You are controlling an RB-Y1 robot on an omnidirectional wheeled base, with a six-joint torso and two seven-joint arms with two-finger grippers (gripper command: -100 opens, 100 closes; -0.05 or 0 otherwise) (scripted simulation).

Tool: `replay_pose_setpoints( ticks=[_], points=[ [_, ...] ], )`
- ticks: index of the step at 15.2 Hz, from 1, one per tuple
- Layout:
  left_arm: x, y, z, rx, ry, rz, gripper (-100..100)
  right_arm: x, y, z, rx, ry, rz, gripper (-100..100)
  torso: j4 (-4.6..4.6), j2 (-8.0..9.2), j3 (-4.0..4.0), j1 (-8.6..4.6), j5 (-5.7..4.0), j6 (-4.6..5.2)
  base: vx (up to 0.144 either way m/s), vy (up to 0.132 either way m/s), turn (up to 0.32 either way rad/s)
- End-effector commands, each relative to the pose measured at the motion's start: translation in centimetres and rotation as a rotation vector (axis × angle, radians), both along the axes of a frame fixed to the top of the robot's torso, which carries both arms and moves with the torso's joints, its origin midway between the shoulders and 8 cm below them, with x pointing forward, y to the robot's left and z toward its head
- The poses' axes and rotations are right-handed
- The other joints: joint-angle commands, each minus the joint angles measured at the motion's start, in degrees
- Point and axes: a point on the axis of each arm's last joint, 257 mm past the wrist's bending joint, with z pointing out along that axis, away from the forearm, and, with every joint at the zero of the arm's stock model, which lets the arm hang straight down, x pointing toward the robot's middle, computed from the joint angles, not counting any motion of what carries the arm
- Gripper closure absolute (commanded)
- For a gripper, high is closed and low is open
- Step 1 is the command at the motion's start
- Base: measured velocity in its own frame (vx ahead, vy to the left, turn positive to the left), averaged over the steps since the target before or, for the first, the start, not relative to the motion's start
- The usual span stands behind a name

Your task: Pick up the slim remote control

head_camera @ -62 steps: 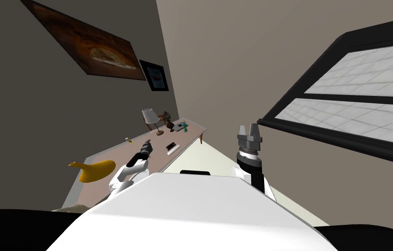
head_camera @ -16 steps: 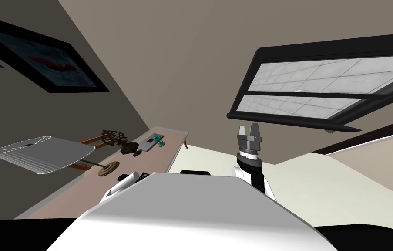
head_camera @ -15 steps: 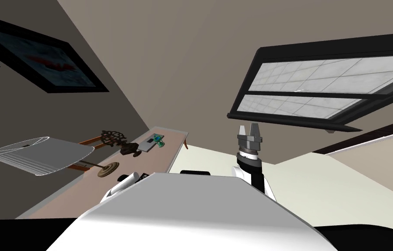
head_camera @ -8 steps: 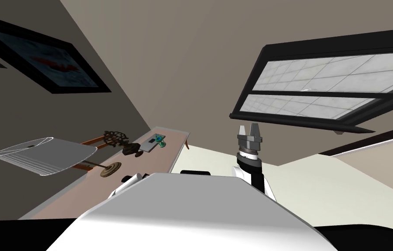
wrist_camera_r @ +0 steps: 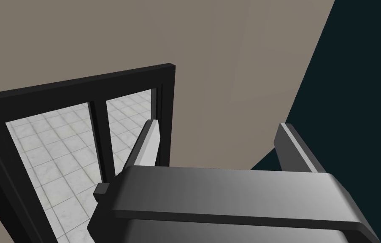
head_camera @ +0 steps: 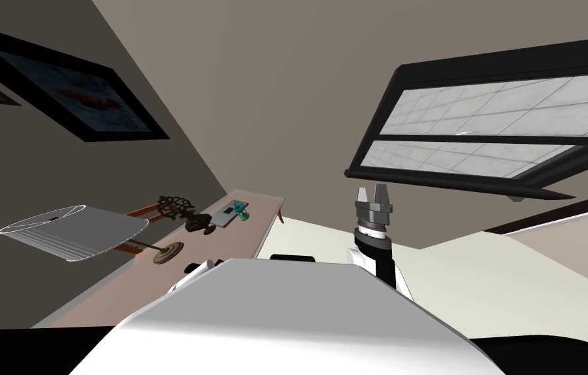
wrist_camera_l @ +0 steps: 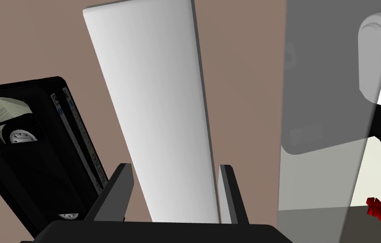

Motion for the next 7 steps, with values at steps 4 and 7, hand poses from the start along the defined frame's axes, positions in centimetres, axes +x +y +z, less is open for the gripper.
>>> replay_pose_setpoints(
  ticks=[4, 7],
  points=[
    [0.3, 1.8, 1.6, 0.002, 0.000, 0.010, 100, 0.0, 0.0, 0.0, 0.000, 0.000, 0.000, 0, 0.02, 0.10, 0.05, -0.20, -0.06, 0.03, -0.023, -0.046, -0.062],
    [0.3, 2.0, 1.8, 0.003, -0.001, 0.011, 100, 0.0, 0.0, 0.0, 0.000, 0.000, 0.000, 0, 0.02, 0.11, 0.06, -0.21, -0.07, -0.01, -0.020, -0.036, -0.020]
  ],
)
